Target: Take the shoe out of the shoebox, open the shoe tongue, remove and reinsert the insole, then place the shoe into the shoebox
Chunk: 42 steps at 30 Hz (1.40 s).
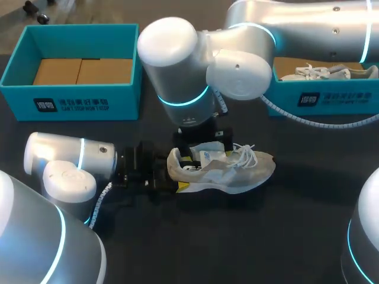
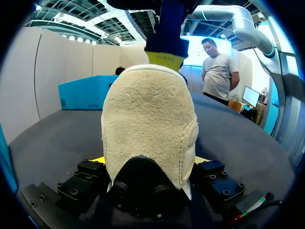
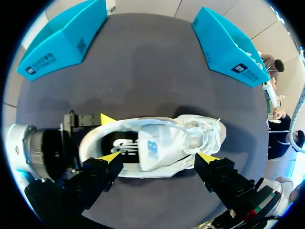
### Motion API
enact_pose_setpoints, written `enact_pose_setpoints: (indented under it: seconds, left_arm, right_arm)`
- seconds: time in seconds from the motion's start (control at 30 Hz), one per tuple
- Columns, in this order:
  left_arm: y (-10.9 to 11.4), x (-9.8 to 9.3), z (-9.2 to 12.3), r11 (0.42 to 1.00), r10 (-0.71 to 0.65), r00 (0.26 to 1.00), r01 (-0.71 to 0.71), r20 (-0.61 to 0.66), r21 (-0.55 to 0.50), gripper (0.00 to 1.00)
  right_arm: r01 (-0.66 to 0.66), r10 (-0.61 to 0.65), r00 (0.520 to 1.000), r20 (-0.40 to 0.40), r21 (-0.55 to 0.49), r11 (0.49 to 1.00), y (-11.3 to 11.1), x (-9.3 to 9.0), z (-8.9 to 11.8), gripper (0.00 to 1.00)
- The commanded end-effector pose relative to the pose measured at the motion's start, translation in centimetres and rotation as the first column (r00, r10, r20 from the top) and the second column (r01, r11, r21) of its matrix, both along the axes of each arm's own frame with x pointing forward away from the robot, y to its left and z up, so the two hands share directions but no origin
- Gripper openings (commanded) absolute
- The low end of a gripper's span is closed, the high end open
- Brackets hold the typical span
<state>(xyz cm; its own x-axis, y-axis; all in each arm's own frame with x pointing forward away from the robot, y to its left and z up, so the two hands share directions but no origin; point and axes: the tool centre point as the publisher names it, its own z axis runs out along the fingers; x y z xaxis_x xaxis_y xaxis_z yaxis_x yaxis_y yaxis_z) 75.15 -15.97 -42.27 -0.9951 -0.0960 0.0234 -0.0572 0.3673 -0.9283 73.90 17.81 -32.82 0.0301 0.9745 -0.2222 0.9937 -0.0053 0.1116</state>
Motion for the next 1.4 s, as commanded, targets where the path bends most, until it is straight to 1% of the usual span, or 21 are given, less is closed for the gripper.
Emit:
enact_pose_setpoints:
  seconds: [0.03, 0.17, 0.33, 0.5, 0.63, 0.8, 0.93, 1.13, 1.4]
  left_arm:
    - [0.0, -0.1, -0.1, 1.0, -0.001, 1.0, 0.001, -0.001, 0.004, 0.0]
    - [0.0, -0.1, -0.1, 1.0, -0.001, 1.0, 0.001, -0.001, 0.004, 0.0]
    - [0.0, -0.1, -0.1, 1.0, -0.001, 1.0, 0.001, -0.001, 0.004, 0.0]
    - [0.0, -0.1, -0.1, 1.0, -0.001, 1.0, 0.001, -0.001, 0.004, 0.0]
    - [0.0, -0.1, -0.1, 1.0, -0.001, 1.0, 0.001, -0.001, 0.004, 0.0]
    - [0.0, -0.1, -0.1, 1.0, -0.001, 1.0, 0.001, -0.001, 0.004, 0.0]
    - [0.0, -0.1, -0.1, 1.0, -0.001, 1.0, 0.001, -0.001, 0.004, 0.0]
    - [0.0, -0.1, -0.1, 1.0, -0.001, 1.0, 0.001, -0.001, 0.004, 0.0]
    - [0.0, -0.1, -0.1, 1.0, -0.001, 1.0, 0.001, -0.001, 0.004, 0.0]
  right_arm:
    - [-0.011, 0.01, 1.0, -0.012, -0.032, 0.999, 0.1, 0.4, -0.4, 1.0]
    - [-0.017, 0.016, 1.0, -0.015, -0.059, 0.998, -0.1, 0.2, -1.1, 1.0]
    - [-0.025, 0.024, 1.0, -0.018, -0.061, 0.998, 0.2, -0.1, -1.9, 1.0]
    - [-0.007, 0.005, 1.0, -0.028, -0.071, 0.997, 0.3, -0.4, -2.9, 1.0]
    - [0.008, -0.011, 0.999, -0.038, -0.091, 0.996, 0.4, -0.4, -3.6, 1.0]
    - [0.029, -0.034, 0.999, -0.038, -0.123, 0.992, 0.3, 0.0, -3.9, 1.0]
    - [0.047, -0.053, 0.998, -0.036, -0.149, 0.988, -0.1, 0.2, -3.6, 1.0]
    - [0.064, -0.073, 0.996, -0.041, -0.2, 0.978, -0.7, 0.2, -2.7, 1.0]
    - [0.089, -0.1, 0.994, -0.037, -0.236, 0.968, -2.0, 0.4, -2.0, 1.0]
